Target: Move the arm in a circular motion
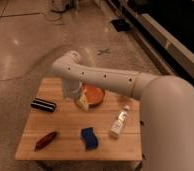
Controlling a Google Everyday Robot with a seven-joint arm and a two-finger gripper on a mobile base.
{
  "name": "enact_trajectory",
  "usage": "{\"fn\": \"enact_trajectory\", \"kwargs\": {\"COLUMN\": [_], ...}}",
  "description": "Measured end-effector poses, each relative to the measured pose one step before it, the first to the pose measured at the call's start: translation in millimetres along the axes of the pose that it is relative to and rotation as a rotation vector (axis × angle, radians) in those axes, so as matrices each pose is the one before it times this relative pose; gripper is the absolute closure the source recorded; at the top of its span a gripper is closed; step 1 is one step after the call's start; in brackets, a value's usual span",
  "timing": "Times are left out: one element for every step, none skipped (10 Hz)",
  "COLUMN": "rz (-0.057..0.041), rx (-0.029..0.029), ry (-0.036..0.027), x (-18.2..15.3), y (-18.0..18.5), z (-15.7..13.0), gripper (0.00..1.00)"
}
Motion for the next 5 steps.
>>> {"fn": "enact_trajectory", "kwargs": {"rz": [0.01847,0.03503,0.06996,0.07554,0.08181], "rx": [-0.00869,-0.00742,-0.01667,-0.01384,-0.01278], "ry": [0.02966,0.03059,0.03385,0.01868,0.00501], "x": [-4.36,-2.06,-0.58,0.78,2.32], "y": [14.75,17.77,30.22,29.18,29.54], "z": [-2.75,-4.48,-6.59,-4.82,-4.05], "gripper": [0.2,0.2,0.2,0.2,0.2]}}
